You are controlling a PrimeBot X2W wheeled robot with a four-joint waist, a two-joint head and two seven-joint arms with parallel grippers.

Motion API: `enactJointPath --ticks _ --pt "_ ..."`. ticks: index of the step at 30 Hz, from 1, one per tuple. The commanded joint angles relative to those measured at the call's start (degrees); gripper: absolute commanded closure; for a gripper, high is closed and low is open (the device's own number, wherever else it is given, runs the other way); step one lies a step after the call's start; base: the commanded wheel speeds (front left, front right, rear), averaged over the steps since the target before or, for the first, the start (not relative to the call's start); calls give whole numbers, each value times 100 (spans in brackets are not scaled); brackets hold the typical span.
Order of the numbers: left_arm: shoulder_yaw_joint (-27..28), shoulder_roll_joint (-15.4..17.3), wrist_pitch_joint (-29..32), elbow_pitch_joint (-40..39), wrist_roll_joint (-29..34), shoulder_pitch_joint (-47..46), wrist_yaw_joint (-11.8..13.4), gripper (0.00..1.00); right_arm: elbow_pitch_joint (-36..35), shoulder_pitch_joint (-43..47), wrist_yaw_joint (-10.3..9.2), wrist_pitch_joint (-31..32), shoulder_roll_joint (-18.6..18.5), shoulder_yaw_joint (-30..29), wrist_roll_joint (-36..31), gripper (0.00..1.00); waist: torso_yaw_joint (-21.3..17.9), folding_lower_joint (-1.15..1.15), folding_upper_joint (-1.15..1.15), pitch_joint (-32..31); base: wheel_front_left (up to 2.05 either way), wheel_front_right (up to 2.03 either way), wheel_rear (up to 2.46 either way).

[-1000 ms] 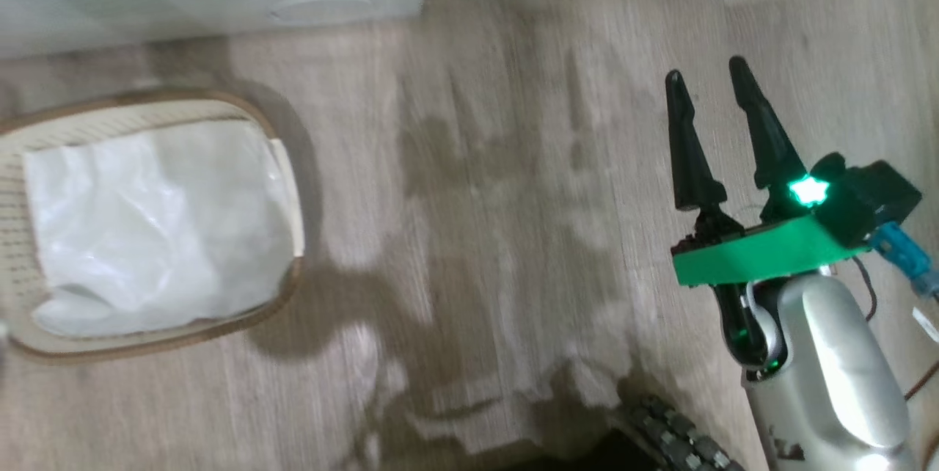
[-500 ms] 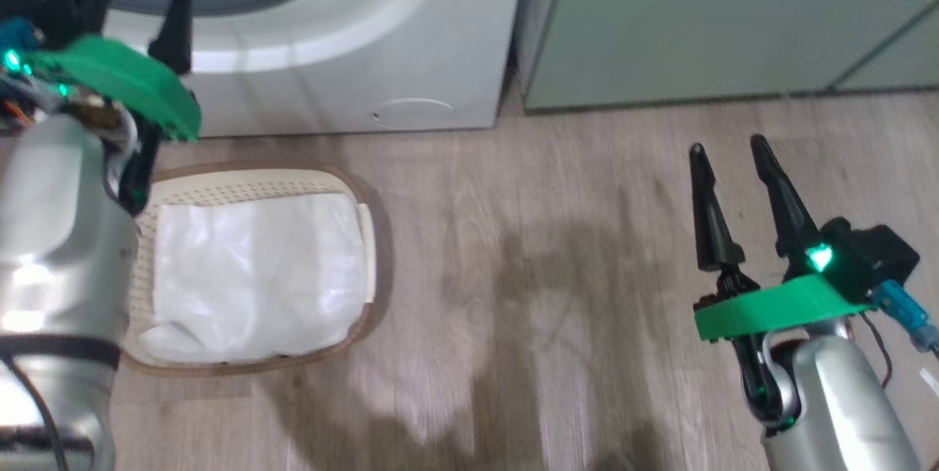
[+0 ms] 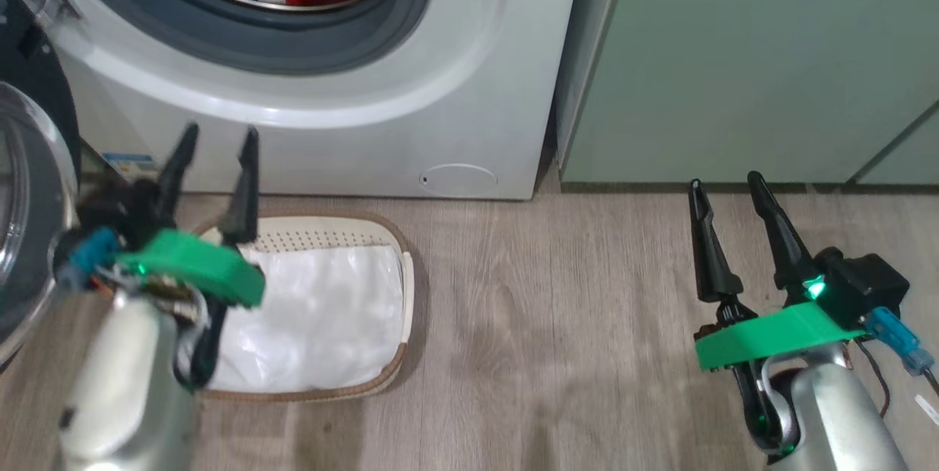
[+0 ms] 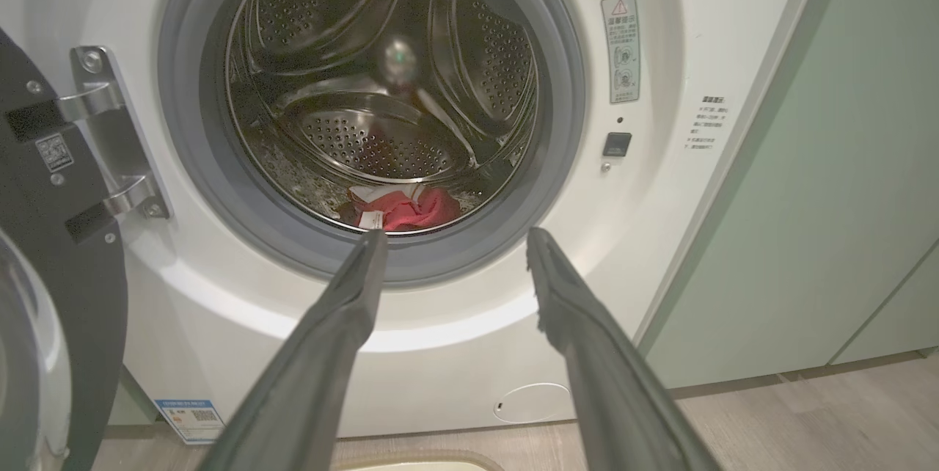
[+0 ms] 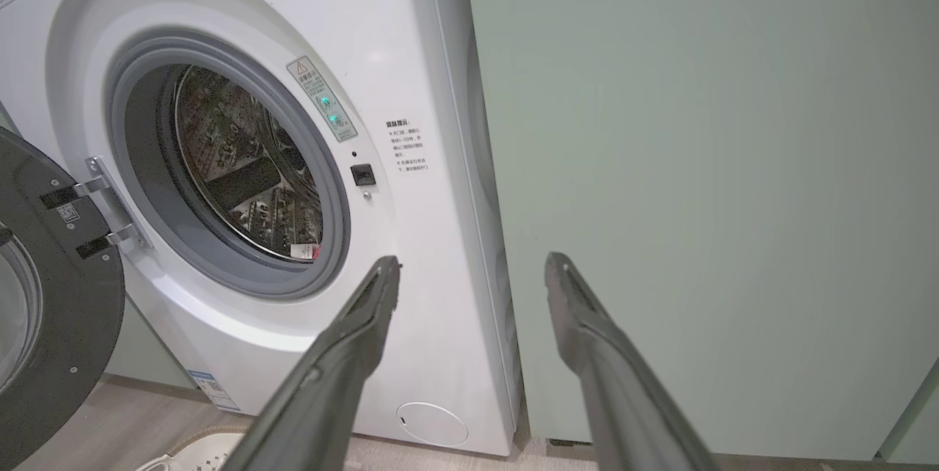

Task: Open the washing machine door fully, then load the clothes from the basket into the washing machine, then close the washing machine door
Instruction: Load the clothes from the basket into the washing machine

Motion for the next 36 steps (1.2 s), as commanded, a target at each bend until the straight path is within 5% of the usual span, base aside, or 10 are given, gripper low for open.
enactJointPath --ticks 1,16,36 --pt "233 71 -55 -347 52 -18 81 0 -189 15 0 -53 -10 131 6 0 -21 0 0 -106 0 0 0" --pt "465 -634 -55 -1713 718 1728 533 0 -227 272 0 -53 -10 177 150 0 -280 0 0 -534 0 0 0" --pt "632 -988 -56 -2025 1074 2030 188 0 -262 340 0 -53 -10 132 202 0 -230 0 0 -548 0 0 0"
